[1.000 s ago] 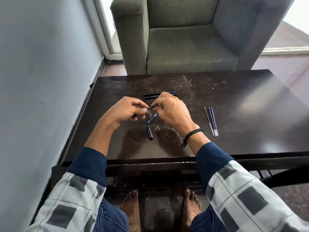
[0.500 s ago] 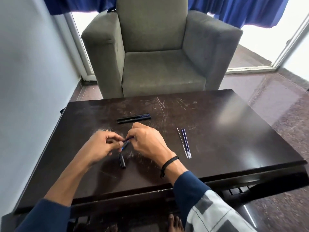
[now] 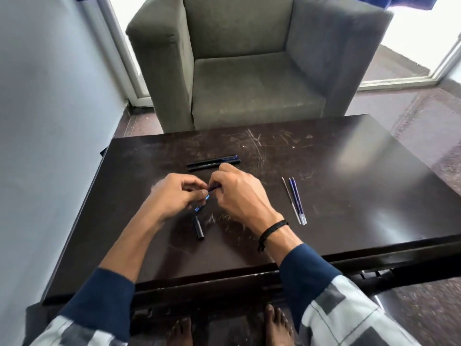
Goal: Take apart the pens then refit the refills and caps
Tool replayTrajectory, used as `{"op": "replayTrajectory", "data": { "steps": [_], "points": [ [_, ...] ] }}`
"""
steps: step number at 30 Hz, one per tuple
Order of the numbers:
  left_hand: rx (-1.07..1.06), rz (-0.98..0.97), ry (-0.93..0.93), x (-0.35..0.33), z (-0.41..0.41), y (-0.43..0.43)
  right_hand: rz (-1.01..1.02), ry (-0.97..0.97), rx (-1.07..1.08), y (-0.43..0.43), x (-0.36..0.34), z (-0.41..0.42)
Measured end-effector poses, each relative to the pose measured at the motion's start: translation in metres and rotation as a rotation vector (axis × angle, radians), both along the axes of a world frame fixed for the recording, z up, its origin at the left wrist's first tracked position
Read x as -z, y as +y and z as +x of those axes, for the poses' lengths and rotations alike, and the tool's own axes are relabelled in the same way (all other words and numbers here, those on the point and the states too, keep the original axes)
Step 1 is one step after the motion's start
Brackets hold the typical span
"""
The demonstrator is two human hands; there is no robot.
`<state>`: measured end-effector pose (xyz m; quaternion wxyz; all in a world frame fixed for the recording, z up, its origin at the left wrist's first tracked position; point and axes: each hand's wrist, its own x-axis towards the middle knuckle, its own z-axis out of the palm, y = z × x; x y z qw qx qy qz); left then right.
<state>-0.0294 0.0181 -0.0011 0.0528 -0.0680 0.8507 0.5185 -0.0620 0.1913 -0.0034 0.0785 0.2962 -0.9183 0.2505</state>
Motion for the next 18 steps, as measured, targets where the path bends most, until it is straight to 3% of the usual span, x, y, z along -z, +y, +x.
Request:
{"op": "replayTrajectory", "data": {
  "steps": [18],
  "points": [
    [0.001, -0.074, 0.077, -0.004, 0.005, -0.014, -0.053, -0.022, 0.072, 0.004, 0.000, 0.005]
  ]
}}
